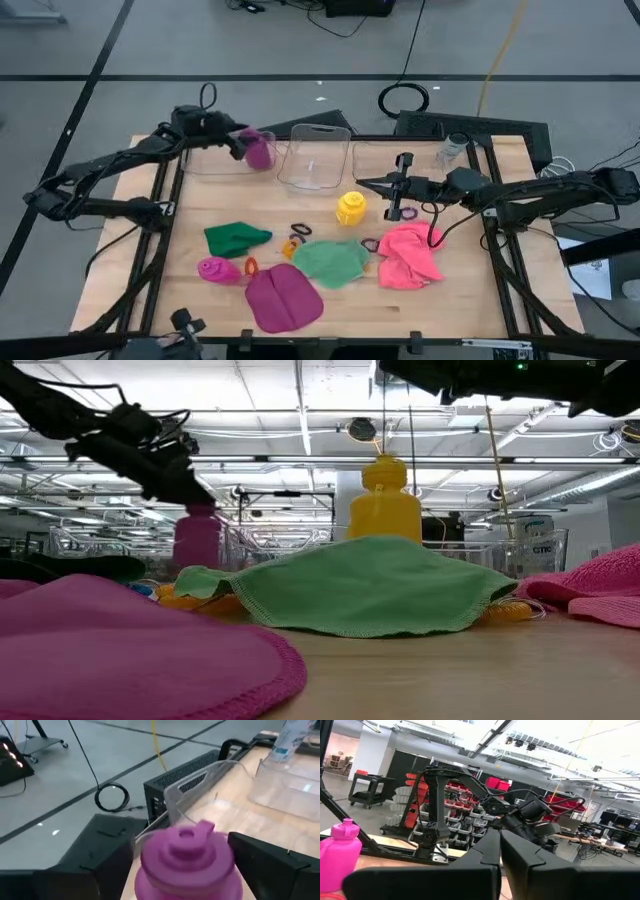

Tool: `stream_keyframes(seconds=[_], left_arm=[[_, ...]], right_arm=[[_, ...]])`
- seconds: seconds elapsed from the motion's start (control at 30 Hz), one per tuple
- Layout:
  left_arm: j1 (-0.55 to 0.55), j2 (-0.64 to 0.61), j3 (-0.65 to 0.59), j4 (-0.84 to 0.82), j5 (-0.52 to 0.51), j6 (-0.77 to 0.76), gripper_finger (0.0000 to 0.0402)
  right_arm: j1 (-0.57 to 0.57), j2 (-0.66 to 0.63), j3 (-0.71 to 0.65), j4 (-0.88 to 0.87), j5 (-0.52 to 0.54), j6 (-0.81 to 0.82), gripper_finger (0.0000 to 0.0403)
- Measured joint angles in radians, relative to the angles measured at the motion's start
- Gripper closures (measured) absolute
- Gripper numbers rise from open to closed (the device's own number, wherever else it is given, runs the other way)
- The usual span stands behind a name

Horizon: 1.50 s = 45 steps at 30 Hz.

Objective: Pick & Place Sports Items
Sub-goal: Put the purple water bottle into the left transparent bin, then put the purple spring keychain into the right transparent bin

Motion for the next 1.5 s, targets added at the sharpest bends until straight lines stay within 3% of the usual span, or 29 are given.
stream_keyframes(seconds=[0.27, 0.5, 0.83, 1.0, 1.17, 1.4, 1.5], left_arm=[[0.001, -0.031, 0.000, 0.072, 0.072, -0.026, 0.0133], [0.005, -0.206, 0.000, 0.060, 0.093, -0.034, 0.0133], [-0.011, -0.535, 0.000, -0.125, 0.442, -0.139, 0.0133], [-0.094, -0.616, -0.048, -0.210, 0.485, -0.131, 0.0133], [-0.204, -0.635, -0.173, -0.066, 0.459, -0.145, 0.0133], [-0.318, -0.569, -0.341, 0.451, 0.404, -0.190, 0.0133], [-0.354, -0.529, -0.375, 0.571, 0.408, -0.157, 0.0133]], right_arm=[[0.000, 0.000, 0.000, 0.000, 0.000, -0.002, 0.0403], [0.000, 0.000, 0.000, 0.000, 0.000, -0.002, 0.0403], [0.000, 0.000, 0.000, 0.000, 0.000, -0.021, 0.0403], [0.000, 0.000, 0.000, 0.000, -0.001, -0.028, 0.0403], [0.000, 0.000, 0.000, 0.029, -0.005, -0.028, 0.0403], [0.002, 0.000, 0.000, 0.061, -0.007, -0.029, 0.0403], [0.002, 0.000, 0.000, 0.060, -0.008, -0.032, 0.0403]])
